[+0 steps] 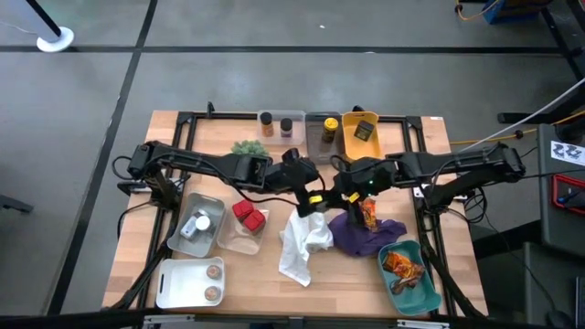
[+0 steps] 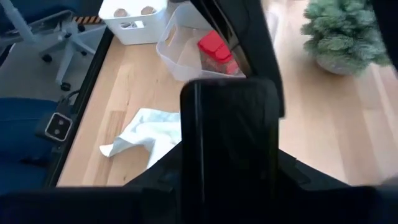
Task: Sort spices by type
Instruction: Put the black seasoning can into the yellow bin
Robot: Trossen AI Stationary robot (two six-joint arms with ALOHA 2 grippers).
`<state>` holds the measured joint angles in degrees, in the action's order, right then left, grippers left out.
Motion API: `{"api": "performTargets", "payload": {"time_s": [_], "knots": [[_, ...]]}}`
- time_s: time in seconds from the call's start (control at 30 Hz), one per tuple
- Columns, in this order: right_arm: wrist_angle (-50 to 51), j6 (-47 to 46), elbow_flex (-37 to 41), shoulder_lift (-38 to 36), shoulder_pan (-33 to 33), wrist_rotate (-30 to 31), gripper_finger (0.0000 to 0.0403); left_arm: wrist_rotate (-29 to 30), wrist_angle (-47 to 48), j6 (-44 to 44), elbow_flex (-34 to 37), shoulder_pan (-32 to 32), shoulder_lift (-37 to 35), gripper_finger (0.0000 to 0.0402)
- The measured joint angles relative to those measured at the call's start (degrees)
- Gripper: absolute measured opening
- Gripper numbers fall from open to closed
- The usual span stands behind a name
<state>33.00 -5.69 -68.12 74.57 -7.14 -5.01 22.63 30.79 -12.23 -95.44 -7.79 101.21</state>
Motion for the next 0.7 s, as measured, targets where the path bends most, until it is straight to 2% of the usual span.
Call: {"api": "performTargets", "payload": {"time_s": [0.2,0.47,0.57,0.7], "knots": [[-0.35,-1.38,-0.02,0.75,-0.04,-0.20,0.0133,-0.13,-3.13,1.65,0.17,-0.04,0.03,0.0265],[0.27,-1.49,-0.02,0.69,-0.02,2.11,0.0121,-0.17,0.27,3.03,0.29,0.00,-0.60,0.0265],[1.58,-1.52,-0.15,0.66,0.05,4.72,0.0123,-0.24,2.78,3.24,0.37,0.02,-1.67,0.0265],[8.14,-1.57,-0.15,0.36,0.41,11.70,0.0128,-0.89,6.43,3.12,0.42,-0.25,-4.08,0.0265]]}}
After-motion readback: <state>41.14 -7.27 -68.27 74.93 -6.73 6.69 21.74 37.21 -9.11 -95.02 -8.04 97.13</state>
